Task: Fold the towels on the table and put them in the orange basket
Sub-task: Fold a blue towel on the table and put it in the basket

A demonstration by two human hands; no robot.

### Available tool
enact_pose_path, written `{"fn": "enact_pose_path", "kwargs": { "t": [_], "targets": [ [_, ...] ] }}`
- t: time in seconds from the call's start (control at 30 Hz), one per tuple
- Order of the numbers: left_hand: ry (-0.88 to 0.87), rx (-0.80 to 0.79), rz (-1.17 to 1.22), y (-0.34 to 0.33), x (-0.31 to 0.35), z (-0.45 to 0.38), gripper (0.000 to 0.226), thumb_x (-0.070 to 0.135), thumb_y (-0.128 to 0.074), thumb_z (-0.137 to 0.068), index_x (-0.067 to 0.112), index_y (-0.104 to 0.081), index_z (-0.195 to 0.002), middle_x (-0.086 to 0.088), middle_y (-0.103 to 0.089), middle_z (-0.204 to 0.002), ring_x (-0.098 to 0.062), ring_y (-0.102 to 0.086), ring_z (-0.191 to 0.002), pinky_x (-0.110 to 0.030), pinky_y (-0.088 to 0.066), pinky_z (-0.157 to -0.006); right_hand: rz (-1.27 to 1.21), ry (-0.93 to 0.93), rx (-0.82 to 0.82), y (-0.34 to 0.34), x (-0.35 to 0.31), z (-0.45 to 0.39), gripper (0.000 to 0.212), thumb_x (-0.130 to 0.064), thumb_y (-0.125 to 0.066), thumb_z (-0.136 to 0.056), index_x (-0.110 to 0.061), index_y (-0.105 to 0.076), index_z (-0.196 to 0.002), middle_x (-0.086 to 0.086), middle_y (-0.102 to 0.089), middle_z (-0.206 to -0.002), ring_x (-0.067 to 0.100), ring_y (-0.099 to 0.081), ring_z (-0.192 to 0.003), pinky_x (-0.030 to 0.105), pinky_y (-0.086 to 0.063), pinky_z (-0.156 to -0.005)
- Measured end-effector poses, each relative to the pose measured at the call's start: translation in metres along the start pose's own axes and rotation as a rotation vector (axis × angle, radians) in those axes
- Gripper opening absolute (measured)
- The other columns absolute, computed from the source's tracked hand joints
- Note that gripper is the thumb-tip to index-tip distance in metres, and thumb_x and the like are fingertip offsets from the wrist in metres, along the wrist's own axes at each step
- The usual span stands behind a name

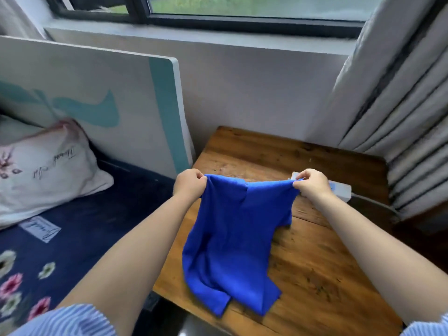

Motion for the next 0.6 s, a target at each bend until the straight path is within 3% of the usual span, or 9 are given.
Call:
{"fn": "enact_pose_path", "kwargs": {
  "t": [0.1,0.2,0.3,0.43,0.6],
  "targets": [
    [-0.002,-0.073,0.037,-0.023,-0.01,-0.025,0.02,0.012,-0.045,-0.087,0.013,-0.06,-0.074,-0.006,-0.064,-0.084,-0.025,-0.059,-0.082,-0.029,-0.043,-0.068,0.044,-0.056,0.032,-0.02,0.008,-0.02,0.026,0.001,-0.05,-0.081,-0.002,-0.056,-0.106,0.009,-0.053,-0.093,0.022,-0.046,-0.084,0.025,-0.034,-0.057],
    [-0.005,-0.182,-0.055,-0.051,-0.033,-0.035,0.026,0.014,-0.044,-0.092,0.008,-0.063,-0.108,-0.01,-0.065,-0.113,-0.027,-0.057,-0.107,-0.029,-0.042,-0.083,0.064,-0.121,0.01,-0.044,0.027,-0.031,0.044,0.0,-0.047,-0.084,-0.004,-0.043,-0.127,0.015,-0.056,-0.103,0.031,-0.051,-0.1,0.03,-0.038,-0.075],
    [0.079,-0.243,-0.18,-0.071,-0.075,-0.038,0.029,0.014,-0.041,-0.094,0.006,-0.059,-0.115,-0.013,-0.061,-0.122,-0.029,-0.054,-0.112,-0.029,-0.042,-0.087,0.136,-0.234,-0.032,-0.07,0.055,-0.028,0.058,-0.005,-0.053,-0.084,-0.001,-0.03,-0.137,0.022,-0.046,-0.133,0.035,-0.044,-0.122,0.034,-0.04,-0.089],
    [0.183,-0.33,-0.279,-0.089,-0.124,-0.041,0.03,0.016,-0.041,-0.094,0.004,-0.059,-0.113,-0.015,-0.06,-0.122,-0.031,-0.054,-0.113,-0.029,-0.043,-0.086,0.242,-0.335,-0.084,-0.103,0.083,-0.013,0.044,-0.012,-0.054,-0.086,0.007,-0.042,-0.123,0.026,-0.049,-0.128,0.039,-0.048,-0.116,0.036,-0.041,-0.085],
    [0.112,-0.305,-0.275,-0.105,-0.139,-0.063,0.029,0.012,-0.04,-0.095,-0.001,-0.063,-0.106,-0.021,-0.062,-0.116,-0.034,-0.055,-0.109,-0.033,-0.043,-0.083,0.25,-0.282,0.019,-0.132,0.098,-0.004,0.026,-0.015,-0.055,-0.088,0.008,-0.054,-0.099,0.03,-0.056,-0.109,0.04,-0.053,-0.102,0.037,-0.037,-0.076]
  ]
}}
Point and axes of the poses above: each hand's wrist, its own z-axis away from the middle knuckle, its own y-axis out of the back of the hand, x = y × z, the point moved 4 cm from there along -z, towards the middle knuckle
